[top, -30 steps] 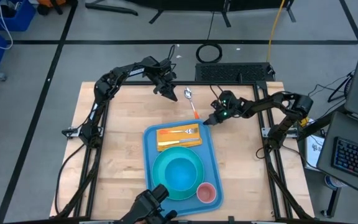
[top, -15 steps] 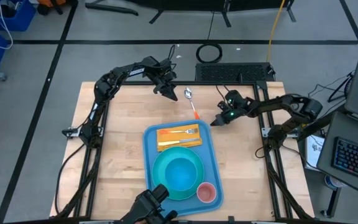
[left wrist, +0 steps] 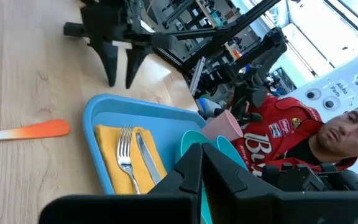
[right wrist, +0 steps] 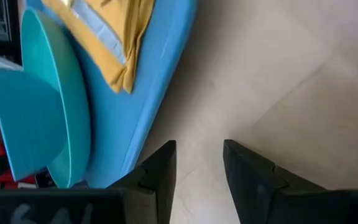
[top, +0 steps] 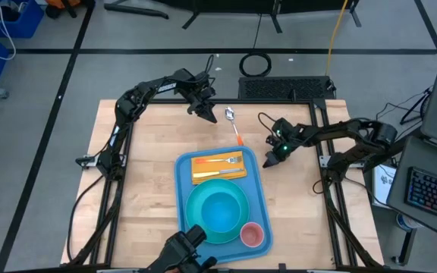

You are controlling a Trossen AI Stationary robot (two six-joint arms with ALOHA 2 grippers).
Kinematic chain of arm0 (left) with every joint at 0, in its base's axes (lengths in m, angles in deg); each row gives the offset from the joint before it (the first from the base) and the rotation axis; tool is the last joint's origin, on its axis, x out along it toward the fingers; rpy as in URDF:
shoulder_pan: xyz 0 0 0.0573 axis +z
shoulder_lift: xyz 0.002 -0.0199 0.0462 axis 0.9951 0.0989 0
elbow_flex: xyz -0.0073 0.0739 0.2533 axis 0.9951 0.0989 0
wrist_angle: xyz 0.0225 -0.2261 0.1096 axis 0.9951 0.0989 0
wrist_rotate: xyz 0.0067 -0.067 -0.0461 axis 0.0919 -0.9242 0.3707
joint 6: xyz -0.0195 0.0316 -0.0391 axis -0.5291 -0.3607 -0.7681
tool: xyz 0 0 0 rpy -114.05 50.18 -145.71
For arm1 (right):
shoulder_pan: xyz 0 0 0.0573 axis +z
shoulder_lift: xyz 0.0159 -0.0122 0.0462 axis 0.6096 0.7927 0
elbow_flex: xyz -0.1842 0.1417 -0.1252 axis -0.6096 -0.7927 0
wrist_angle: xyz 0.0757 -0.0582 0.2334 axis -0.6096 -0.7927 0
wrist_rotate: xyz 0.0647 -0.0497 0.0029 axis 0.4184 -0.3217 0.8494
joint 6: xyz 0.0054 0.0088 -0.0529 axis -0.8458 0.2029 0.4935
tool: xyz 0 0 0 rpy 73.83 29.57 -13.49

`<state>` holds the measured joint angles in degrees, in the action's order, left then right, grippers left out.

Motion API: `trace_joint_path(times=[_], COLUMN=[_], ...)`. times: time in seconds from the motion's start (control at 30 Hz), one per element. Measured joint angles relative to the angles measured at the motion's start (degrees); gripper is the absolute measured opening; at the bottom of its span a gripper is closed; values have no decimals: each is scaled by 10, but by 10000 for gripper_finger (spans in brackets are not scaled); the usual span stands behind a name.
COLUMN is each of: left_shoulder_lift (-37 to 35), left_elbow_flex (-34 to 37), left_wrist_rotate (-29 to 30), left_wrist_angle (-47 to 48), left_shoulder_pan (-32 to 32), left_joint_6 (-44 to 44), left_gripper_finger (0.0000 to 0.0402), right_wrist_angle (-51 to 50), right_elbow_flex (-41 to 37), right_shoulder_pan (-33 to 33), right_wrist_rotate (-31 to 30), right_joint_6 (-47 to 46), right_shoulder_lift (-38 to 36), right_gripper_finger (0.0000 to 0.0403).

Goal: Set up tray
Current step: Adjust the blue serving tray

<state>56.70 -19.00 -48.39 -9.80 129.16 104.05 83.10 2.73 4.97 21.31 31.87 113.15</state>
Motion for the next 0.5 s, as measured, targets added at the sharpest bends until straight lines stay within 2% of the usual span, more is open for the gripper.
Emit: trace_joint_path(times=[0.2, 0.5], left_shoulder_lift=[0, 0], left_elbow_flex=[0, 0], left_wrist_rotate=[0, -1], left_wrist_angle=[0, 0], left_shoulder_pan=[0, 0], left_joint_6=[0, 1], left_gripper_finger=[24, 5], right_wrist_angle=[-1, 23], right_elbow_flex=[0, 0], right_shoulder_pan=[47, 99], right_wrist_rotate=[1, 17], right_joint_6=[-16, -48], right_shoulder_lift=[0, 0], right_gripper_finger=[126, 125])
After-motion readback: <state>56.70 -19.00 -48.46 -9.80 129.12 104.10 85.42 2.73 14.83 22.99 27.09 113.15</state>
